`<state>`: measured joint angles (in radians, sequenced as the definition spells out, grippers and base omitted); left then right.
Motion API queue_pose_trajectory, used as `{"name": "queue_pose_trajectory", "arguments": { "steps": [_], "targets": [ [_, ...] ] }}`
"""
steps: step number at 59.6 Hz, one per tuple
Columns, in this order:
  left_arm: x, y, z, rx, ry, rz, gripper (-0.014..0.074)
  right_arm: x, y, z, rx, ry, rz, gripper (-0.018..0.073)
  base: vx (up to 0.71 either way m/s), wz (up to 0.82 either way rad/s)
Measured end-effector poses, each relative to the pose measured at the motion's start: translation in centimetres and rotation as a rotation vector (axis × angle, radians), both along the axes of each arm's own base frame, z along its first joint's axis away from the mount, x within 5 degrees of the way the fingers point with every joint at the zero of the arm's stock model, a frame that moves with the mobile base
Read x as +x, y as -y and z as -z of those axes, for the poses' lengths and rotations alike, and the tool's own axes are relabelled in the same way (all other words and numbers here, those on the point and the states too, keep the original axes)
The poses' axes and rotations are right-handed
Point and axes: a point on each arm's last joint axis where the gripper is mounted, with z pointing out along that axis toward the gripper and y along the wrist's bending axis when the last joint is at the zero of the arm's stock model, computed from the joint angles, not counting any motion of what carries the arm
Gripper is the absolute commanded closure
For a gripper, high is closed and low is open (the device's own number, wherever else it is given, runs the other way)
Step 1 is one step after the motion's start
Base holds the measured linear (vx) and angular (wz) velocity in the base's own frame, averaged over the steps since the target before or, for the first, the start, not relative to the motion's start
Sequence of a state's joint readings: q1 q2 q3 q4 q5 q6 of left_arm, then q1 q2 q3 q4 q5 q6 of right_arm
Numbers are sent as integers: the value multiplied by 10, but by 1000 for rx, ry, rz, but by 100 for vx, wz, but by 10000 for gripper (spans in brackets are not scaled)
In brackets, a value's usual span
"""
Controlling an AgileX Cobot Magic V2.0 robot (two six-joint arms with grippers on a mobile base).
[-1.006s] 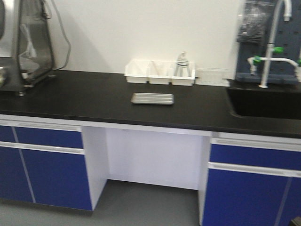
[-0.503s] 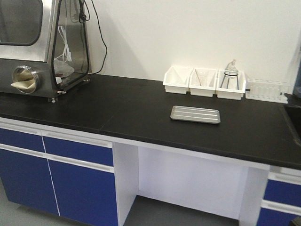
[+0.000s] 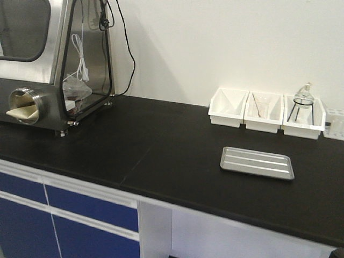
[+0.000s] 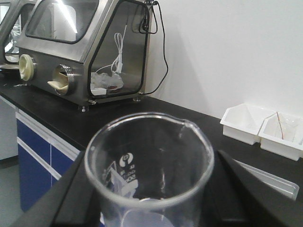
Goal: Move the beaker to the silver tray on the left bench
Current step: 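Drive toward the silver tray, keeping the beaker in the right gripper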
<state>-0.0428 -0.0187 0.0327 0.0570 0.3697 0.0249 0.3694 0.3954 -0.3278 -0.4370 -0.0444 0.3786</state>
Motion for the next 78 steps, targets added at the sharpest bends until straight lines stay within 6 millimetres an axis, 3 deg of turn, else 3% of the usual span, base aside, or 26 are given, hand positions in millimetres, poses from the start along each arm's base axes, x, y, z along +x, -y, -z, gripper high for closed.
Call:
{"name": "queue_pose_trajectory", "arguments": {
  "steps": [43,78],
  "targets": [
    [0,0,0,0,0,0,595,0,0,0,0,0,0,571,40,-34],
    [0,0,0,0,0,0,595,0,0,0,0,0,0,571,17,-24]
  ]
}}
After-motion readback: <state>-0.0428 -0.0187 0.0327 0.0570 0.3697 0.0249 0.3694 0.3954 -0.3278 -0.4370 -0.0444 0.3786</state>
